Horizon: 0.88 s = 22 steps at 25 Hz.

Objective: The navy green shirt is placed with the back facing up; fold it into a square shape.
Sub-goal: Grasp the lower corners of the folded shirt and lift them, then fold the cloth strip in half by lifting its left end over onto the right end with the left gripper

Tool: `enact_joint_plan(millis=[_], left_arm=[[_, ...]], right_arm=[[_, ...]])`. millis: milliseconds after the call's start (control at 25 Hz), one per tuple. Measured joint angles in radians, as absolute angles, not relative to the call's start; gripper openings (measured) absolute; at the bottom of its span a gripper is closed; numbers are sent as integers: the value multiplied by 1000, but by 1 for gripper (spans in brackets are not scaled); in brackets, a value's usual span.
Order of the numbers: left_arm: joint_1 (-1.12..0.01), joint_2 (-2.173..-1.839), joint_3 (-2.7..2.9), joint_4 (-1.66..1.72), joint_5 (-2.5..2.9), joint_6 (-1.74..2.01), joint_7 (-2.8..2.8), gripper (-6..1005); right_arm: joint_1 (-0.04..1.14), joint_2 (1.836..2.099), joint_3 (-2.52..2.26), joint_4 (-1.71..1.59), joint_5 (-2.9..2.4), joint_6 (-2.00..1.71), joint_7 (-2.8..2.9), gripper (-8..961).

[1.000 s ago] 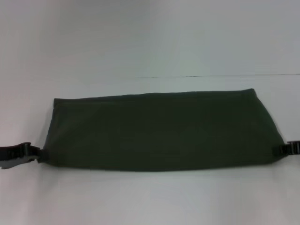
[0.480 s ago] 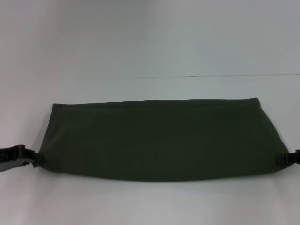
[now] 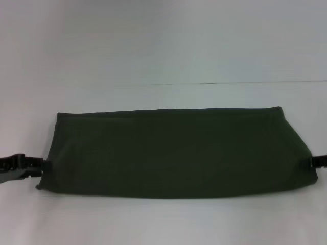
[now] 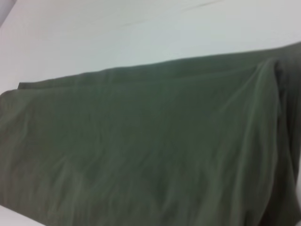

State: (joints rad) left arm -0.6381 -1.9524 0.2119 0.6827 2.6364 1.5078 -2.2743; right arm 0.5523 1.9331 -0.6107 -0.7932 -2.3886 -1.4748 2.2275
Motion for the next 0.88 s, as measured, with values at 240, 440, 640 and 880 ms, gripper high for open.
enact_joint_plan(millis=[240,440,640,880], left_arm=[[-643,-1944,204,700,2624,1512,-2284,371],[-668,-1923,189,729,2602,1528,-2316,593],[-697,-1906,176,732,2541,1536,-2330,775],[-705,-1901,186,723,2539,1547,-2426,953]], right_arm=[[552,1931,-611,-884,-2402,-1467,2256,349],[561,1920,-549,-937,-2365,-1449,2246,573],[566,1909,-516,-934,-2207,-1482,2163,865],[559,1900,-512,-906,-2106,-1666,1978,932]])
